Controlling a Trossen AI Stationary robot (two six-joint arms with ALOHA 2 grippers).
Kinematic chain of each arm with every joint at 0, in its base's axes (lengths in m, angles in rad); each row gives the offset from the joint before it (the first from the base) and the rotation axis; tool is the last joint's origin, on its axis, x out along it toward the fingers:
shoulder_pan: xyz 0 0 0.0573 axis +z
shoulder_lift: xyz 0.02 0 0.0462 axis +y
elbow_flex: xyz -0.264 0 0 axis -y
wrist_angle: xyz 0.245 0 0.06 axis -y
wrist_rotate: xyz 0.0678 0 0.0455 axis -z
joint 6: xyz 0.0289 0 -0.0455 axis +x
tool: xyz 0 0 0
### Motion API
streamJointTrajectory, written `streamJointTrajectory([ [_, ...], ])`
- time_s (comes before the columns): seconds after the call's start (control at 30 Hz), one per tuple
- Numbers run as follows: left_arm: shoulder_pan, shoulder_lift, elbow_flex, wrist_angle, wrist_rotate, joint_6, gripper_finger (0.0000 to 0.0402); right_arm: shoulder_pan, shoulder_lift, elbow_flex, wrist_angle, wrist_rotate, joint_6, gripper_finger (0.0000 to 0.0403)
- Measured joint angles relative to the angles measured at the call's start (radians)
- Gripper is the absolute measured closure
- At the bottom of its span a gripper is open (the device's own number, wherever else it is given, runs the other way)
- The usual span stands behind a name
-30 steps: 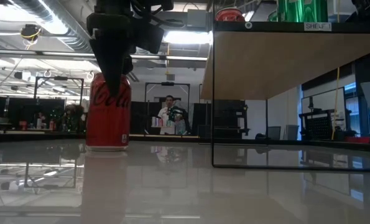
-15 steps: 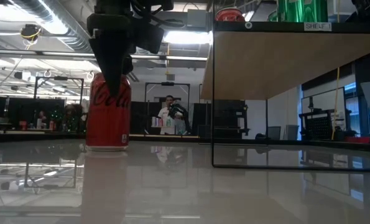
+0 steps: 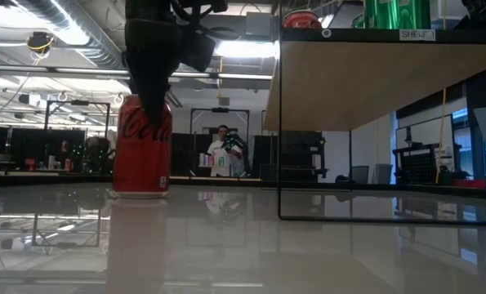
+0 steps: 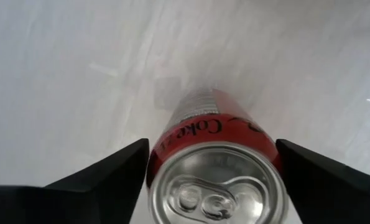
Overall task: Place canned beverage on shelf
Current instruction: Put the red black soda can on the shelf aligned with the other red black soda can
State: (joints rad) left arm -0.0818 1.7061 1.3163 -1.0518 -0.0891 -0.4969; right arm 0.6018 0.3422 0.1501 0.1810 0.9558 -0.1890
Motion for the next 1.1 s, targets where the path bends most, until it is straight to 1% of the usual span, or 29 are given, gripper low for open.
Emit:
streamJointTrajectory([
  [0.1,-0.008,-0.002,0.000,0.000,-0.001,-0.009,0.0095,0.000,0.000,0.000,0.000,0.000,0.000,0.0015],
  [0.23,-0.011,-0.002,0.001,-0.001,0.001,-0.118,0.0123,0.000,0.000,0.000,0.000,0.000,0.000,0.0015],
  [0.37,-0.011,-0.002,0.001,-0.003,-0.009,-0.288,0.0125,0.000,0.000,0.000,0.000,0.000,0.000,0.0015],
  [0.6,-0.010,-0.002,0.001,-0.004,-0.033,-0.646,0.0117,0.000,0.000,0.000,0.000,0.000,0.000,0.0015],
  [0.67,-0.010,-0.002,0.001,-0.004,-0.034,-0.716,0.0117,0.000,0.000,0.000,0.000,0.000,0.000,0.0015],
  [0.8,-0.010,-0.002,0.001,-0.002,-0.037,-0.782,0.0116,0.000,0.000,0.000,0.000,0.000,0.000,0.0015],
  [0.93,-0.010,-0.002,0.001,0.001,-0.032,-0.784,0.0111,0.000,0.000,0.000,0.000,0.000,0.000,0.0015],
  [1.1,-0.010,-0.002,0.001,0.001,-0.029,-0.784,0.0093,0.000,0.000,0.000,0.000,0.000,0.000,0.0015],
])
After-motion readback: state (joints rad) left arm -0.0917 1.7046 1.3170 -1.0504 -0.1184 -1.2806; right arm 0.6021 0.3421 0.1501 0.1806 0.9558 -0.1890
